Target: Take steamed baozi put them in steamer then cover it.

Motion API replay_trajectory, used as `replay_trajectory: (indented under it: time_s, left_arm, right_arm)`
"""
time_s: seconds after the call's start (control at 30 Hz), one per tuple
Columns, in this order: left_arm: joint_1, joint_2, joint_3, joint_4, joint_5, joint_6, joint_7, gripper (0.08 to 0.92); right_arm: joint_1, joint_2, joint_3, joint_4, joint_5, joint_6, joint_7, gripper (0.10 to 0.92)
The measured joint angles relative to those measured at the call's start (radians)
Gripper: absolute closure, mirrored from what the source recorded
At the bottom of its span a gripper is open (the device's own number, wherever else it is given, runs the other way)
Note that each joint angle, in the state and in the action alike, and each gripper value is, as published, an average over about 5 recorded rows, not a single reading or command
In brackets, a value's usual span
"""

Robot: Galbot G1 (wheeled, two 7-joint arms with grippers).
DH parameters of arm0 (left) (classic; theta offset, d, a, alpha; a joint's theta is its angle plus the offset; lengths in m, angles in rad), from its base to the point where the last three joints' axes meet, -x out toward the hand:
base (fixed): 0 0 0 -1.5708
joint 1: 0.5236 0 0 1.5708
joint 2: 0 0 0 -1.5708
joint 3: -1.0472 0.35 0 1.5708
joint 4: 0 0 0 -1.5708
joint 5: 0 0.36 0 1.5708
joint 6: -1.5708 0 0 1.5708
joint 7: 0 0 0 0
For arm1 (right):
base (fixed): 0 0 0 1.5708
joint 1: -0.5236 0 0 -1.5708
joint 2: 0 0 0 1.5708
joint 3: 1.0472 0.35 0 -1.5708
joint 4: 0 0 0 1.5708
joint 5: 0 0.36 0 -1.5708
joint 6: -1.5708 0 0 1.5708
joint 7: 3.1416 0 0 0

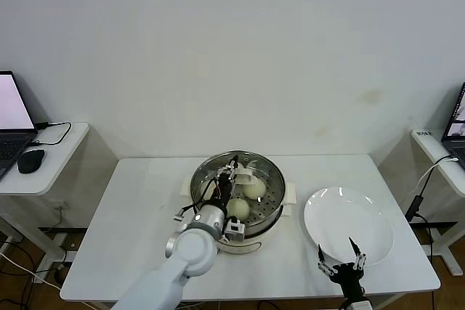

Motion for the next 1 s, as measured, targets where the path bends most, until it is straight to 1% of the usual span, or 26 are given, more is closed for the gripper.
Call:
replay_trajectory:
  time_s: [0.27,0.4,0.5,0.6,0.7,0.83,1.0]
  left_arm:
    - [0.099,0.046,-0.051,-0.093,-0.020,-0.036,-0.042,0.370]
    - [0.181,0.074,-0.096,-0.178,-0.057,-0.056,-0.071,0.251]
    - [0.263,0.088,-0.141,-0.251,-0.107,-0.079,-0.109,0.194]
    - [0.363,0.085,-0.202,-0.310,-0.189,-0.127,-0.175,0.179]
    - [0.469,0.073,-0.278,-0.346,-0.318,-0.211,-0.256,0.177]
    - [0.598,0.058,-0.383,-0.362,-0.561,-0.326,-0.347,0.177]
    - [0.731,0.032,-0.487,-0.363,-0.876,-0.419,-0.423,0.177]
  right_arm:
    - [-0.012,-0.005,-0.004,0.008,0.000,0.004,-0.001,0.202]
    - [-0.019,-0.012,-0.001,0.009,0.007,0.009,-0.001,0.203]
    - [-0.026,-0.021,0.004,0.011,0.016,0.014,-0.001,0.203]
    - [-0.034,-0.034,0.008,0.017,0.030,0.021,-0.001,0.202]
    - [-0.038,-0.045,0.007,0.020,0.043,0.025,-0.001,0.203]
    - [-0.037,-0.050,0.003,0.026,0.055,0.027,-0.001,0.203]
    - [-0.045,-0.056,0.001,0.040,0.074,0.035,-0.006,0.203]
